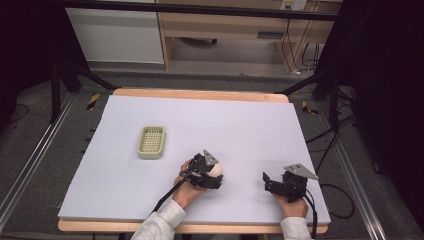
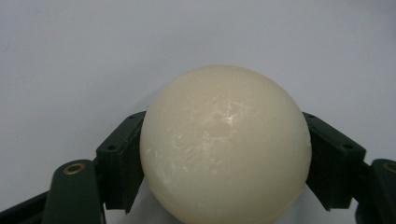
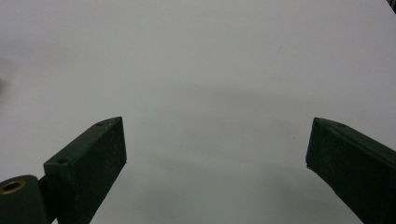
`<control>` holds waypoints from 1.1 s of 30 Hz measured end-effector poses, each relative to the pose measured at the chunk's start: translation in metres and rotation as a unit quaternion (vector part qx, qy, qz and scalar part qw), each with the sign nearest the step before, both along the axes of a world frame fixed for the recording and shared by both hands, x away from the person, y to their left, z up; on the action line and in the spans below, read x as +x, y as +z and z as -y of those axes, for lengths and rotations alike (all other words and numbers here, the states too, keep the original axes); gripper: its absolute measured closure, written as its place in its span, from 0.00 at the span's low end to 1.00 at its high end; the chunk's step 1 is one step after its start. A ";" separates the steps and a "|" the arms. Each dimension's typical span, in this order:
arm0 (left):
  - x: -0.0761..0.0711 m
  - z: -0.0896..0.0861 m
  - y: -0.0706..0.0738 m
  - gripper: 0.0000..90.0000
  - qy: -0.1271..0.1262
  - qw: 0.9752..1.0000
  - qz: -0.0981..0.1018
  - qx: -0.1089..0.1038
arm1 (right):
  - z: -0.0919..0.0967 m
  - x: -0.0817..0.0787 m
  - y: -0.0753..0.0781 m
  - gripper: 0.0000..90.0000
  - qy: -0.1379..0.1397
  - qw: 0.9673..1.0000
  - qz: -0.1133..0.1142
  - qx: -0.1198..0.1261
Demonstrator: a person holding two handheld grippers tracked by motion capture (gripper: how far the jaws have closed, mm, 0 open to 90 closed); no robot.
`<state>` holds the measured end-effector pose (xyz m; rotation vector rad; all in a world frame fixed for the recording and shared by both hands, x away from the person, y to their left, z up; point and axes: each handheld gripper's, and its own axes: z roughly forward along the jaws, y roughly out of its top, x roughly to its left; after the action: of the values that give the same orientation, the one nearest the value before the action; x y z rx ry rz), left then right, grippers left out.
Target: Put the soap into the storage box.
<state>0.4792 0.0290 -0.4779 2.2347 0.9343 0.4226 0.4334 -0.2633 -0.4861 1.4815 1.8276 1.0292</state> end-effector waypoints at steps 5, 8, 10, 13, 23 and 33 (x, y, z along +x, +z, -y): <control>0.000 -0.001 -0.002 0.26 -0.007 1.000 0.004 -0.008 | 0.000 0.000 0.000 0.06 0.000 1.000 0.001 -0.001; -0.002 -0.001 -0.005 0.27 -0.006 1.000 0.019 -0.008 | 0.000 0.000 0.000 0.06 -0.001 1.000 0.001 -0.001; -0.002 -0.001 -0.006 0.27 -0.006 1.000 0.027 -0.011 | 0.000 0.000 0.000 0.06 -0.001 1.000 0.001 -0.001; -0.002 -0.002 -0.006 0.27 -0.008 0.999 0.028 -0.013 | 0.000 0.000 0.000 0.06 -0.001 1.000 0.001 -0.001; 0.000 -0.003 -0.005 0.27 -0.004 1.000 0.017 -0.017 | 0.000 0.000 0.000 0.06 0.000 1.000 0.000 0.000; 0.000 -0.005 -0.003 0.27 -0.009 1.000 0.006 -0.013 | 0.000 0.000 0.000 0.06 0.000 1.000 -0.001 0.000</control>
<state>0.4796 0.0339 -0.4810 2.2129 0.9079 0.4144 0.4336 -0.2633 -0.4861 1.4844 1.8291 1.0283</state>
